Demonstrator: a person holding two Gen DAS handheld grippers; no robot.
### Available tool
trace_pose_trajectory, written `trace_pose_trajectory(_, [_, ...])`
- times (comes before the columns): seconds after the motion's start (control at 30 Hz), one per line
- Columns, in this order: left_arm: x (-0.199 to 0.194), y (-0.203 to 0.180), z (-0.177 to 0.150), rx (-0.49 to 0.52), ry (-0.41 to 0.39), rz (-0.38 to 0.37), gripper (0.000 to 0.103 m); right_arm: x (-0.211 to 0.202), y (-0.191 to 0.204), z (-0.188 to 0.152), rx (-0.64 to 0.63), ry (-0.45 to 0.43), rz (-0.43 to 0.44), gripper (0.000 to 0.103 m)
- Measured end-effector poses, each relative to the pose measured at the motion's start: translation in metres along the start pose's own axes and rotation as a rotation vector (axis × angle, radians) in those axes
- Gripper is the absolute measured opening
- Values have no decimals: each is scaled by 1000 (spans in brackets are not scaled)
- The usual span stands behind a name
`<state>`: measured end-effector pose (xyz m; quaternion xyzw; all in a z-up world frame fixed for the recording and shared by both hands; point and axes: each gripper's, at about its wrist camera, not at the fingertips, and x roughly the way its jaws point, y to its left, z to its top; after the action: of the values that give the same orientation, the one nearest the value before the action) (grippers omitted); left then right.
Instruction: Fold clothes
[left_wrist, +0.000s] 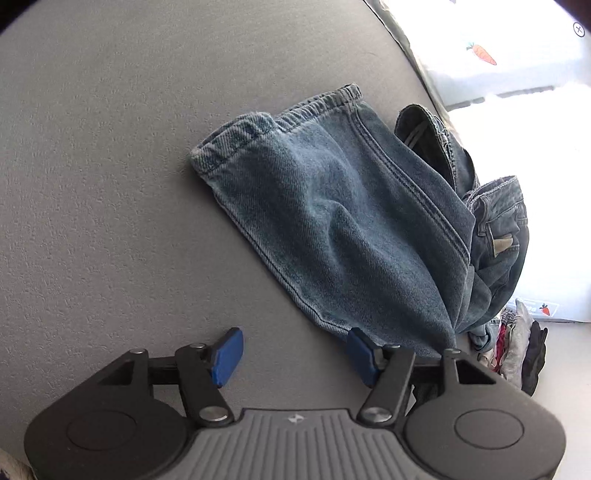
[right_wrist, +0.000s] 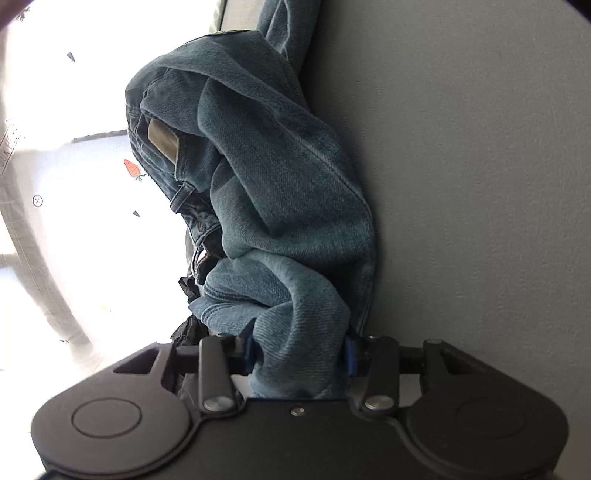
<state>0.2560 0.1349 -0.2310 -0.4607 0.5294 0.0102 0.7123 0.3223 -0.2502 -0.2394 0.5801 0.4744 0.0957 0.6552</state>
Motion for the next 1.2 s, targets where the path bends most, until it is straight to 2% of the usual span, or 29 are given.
trace_pose_trajectory(0.1, [0, 8, 1, -68, -8, -40, 67, -10, 12, 1, -126, -28, -73, 33])
trace_pose_trajectory(0.2, [-1, 17, 0, -135, -24, -78, 68, -26, 37, -1, -372, -96, -203, 30])
trace_pose_trajectory(0.33, [-4, 34, -8, -246, -61, -141, 68, -53, 75, -1, -758, -245, -426, 28])
trace_pose_trajectory(0.43, [-5, 39, -12, -275, -83, -157, 68, -75, 85, 15, -964, -369, -576, 28])
trace_pose_trajectory(0.5, [-6, 39, -13, -282, -97, -155, 68, -91, 90, 29, -1046, -440, -648, 28])
trace_pose_trajectory(0.63, [-4, 32, -12, -286, -121, -138, 69, -124, 108, 67, -1209, -643, -804, 27])
trace_pose_trajectory(0.7, [-3, 30, -11, -301, -131, -139, 73, -139, 125, 76, -1285, -759, -855, 27])
trace_pose_trajectory(0.8, [-5, 31, -10, -320, -135, -142, 81, -155, 147, 72, -1421, -984, -908, 27])
trace_pose_trajectory(0.87, [-5, 29, -8, -327, -137, -136, 85, -155, 150, 59, -1533, -1135, -914, 28])
trace_pose_trajectory(0.93, [-3, 24, -7, -321, -141, -120, 88, -140, 143, 49, -1648, -1225, -982, 30])
trace_pose_trajectory(1.0, [-2, 17, -6, -296, -146, -92, 90, -118, 125, 51, -1700, -1186, -1076, 31])
trace_pose_trajectory(1.03, [-2, 13, -7, -270, -147, -73, 91, -106, 112, 57, -1692, -1104, -1124, 31])
trace_pose_trajectory(1.1, [-1, 5, -9, -218, -150, -33, 91, -95, 88, 64, -1599, -930, -1135, 33])
trace_pose_trajectory(1.17, [-1, -4, -11, -169, -152, 9, 91, -84, 59, 78, -1435, -743, -1136, 37])
trace_pose_trajectory(1.2, [0, -8, -13, -151, -150, 34, 91, -79, 44, 85, -1353, -652, -1136, 43])
